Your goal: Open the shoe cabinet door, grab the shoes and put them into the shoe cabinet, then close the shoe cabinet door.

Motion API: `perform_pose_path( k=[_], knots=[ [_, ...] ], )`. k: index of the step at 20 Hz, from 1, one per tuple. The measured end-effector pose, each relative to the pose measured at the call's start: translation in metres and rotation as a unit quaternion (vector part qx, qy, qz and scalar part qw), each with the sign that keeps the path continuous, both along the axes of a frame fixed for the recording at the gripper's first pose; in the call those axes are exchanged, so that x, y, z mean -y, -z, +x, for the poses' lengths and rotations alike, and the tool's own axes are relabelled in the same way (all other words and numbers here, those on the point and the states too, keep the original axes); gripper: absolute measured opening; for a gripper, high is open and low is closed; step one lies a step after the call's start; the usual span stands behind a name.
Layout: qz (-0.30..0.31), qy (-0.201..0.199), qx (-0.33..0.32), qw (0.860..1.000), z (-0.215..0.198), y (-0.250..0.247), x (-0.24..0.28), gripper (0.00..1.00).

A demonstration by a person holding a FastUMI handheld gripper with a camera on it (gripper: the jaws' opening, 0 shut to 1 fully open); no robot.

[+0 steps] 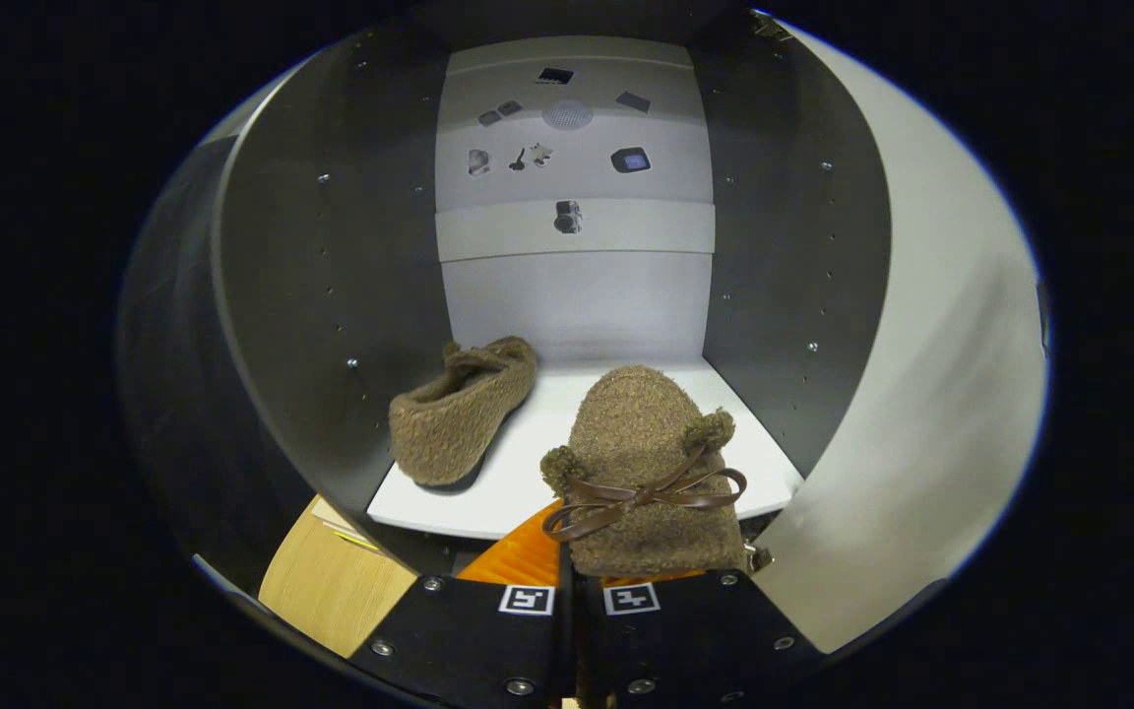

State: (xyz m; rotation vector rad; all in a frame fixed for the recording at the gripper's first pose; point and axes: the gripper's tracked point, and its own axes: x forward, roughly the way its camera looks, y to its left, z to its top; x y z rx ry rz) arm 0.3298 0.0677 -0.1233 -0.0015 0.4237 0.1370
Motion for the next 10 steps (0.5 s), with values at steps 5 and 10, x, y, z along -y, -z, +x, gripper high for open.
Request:
perform_pose_path(
  k=[5,10],
  knots=[
    [0.0,-0.006,-0.003,1.0,0.059,-0.013,-0.005,0.04],
    [-0.004,-0.003,-0.013,1.0,0.119,-0.013,-0.005,0.04]
  ],
)
